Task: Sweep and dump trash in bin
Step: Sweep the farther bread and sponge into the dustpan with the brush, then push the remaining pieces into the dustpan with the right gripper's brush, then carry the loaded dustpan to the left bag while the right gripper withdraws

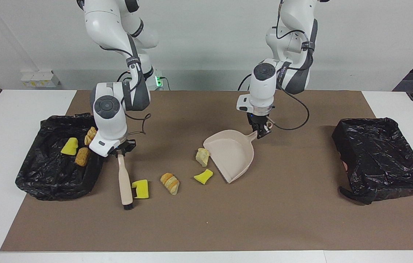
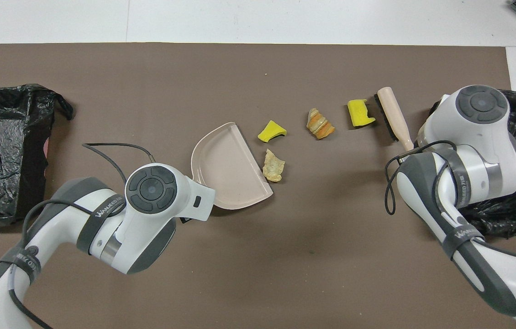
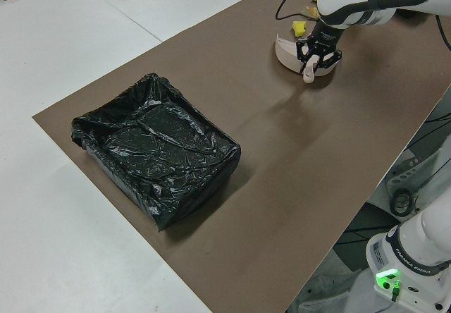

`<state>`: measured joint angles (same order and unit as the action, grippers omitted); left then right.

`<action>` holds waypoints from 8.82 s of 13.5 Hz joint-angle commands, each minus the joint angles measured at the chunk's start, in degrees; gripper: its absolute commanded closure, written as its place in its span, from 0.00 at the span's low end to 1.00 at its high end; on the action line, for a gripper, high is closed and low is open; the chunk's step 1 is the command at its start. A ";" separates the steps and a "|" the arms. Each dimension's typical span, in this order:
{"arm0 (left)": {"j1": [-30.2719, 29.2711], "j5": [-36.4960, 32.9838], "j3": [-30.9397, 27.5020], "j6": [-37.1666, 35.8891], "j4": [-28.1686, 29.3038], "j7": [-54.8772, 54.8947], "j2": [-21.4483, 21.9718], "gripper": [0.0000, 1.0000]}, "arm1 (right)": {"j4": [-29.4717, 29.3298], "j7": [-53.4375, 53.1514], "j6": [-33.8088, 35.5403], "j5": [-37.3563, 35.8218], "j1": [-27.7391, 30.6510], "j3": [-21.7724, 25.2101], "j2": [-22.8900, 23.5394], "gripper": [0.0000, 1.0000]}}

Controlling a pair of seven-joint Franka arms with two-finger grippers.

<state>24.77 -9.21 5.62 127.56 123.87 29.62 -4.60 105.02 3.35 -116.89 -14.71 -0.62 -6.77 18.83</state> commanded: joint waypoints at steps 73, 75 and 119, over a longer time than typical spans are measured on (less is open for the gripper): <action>-11.40 8.07 -1.31 -2.58 -2.85 11.34 0.90 1.00 | -15.11 -18.86 9.68 -5.67 2.37 -42.80 12.10 1.00; -11.85 8.85 -1.31 -2.49 -2.85 11.25 0.90 1.00 | -15.45 -18.21 8.88 -5.94 2.46 -42.72 11.93 1.00; -26.86 18.61 -1.49 -12.59 -11.64 17.66 5.11 1.00 | -21.80 -43.41 40.34 -4.18 7.03 -56.87 5.78 1.00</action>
<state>1.21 8.20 3.68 117.06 112.66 45.27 -1.99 81.15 -36.46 -77.07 -20.41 4.47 -63.42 26.54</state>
